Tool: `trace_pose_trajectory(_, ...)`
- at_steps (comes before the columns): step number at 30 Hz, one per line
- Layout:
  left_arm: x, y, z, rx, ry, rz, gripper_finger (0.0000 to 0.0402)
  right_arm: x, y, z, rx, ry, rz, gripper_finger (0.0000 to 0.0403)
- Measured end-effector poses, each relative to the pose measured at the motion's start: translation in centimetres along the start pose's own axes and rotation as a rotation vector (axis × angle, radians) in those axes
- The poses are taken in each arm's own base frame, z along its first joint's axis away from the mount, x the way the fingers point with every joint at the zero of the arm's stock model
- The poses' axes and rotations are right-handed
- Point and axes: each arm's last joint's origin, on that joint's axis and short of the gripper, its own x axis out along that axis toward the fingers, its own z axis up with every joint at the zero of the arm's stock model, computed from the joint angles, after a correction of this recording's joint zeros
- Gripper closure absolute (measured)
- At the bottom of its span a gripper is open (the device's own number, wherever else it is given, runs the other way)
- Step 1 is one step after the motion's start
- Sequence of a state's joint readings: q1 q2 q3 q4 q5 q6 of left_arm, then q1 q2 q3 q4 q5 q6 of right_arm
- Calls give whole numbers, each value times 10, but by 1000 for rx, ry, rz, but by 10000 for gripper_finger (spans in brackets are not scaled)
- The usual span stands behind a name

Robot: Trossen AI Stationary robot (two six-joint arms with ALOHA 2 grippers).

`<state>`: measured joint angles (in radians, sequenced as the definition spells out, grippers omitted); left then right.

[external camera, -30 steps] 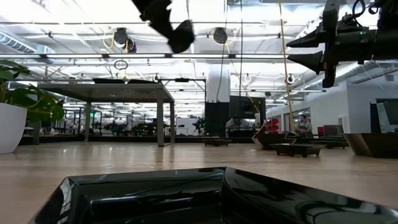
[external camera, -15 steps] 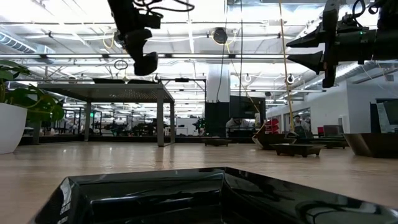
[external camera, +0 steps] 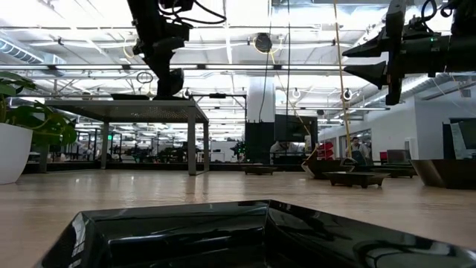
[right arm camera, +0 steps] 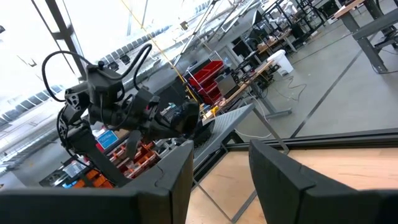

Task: Pick & Place Mini shaped plates
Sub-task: Stack the leaf-shaped plate on top of the leaf-shaped plate on the shelf, then stack the square plate on top of the square plate on the shelf

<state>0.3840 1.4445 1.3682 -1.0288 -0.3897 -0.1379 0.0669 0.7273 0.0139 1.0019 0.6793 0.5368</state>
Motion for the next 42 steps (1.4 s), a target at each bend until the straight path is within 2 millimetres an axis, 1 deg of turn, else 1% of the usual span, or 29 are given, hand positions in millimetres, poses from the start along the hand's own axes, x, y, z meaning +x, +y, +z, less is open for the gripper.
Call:
trace_pose_trajectory(5,7,-2,-1,14,45,9,390,0,0,0,0,1,0,259)
trace_pose_trajectory(11,18,-7,0,31,85,19,396,0,0,-1,-4,4,-3,259)
trace_pose_trajectory(15,21,-7,1,41,85,65,383,0,-1,-1,-8,8,-5,259)
trace_pose_trajectory(21,20,-5,1,44,74,126,383,0,-1,-1,-8,9,-5,259)
trace_pose_trajectory(24,20,-6,1,49,69,143,366,0,-1,-1,-8,8,-5,259)
trace_pose_trajectory(30,18,-10,0,65,66,136,305,0,-1,-1,-8,9,-5,259)
trace_pose_trajectory(34,11,-12,0,66,41,126,269,0,-1,-1,-7,8,-5,259)
trace_pose_trajectory(37,3,-13,2,58,24,118,251,0,-1,-1,-8,9,-5,259)
trace_pose_trajectory(42,-26,-12,14,13,-51,66,241,0,-1,-1,-7,8,-5,259)
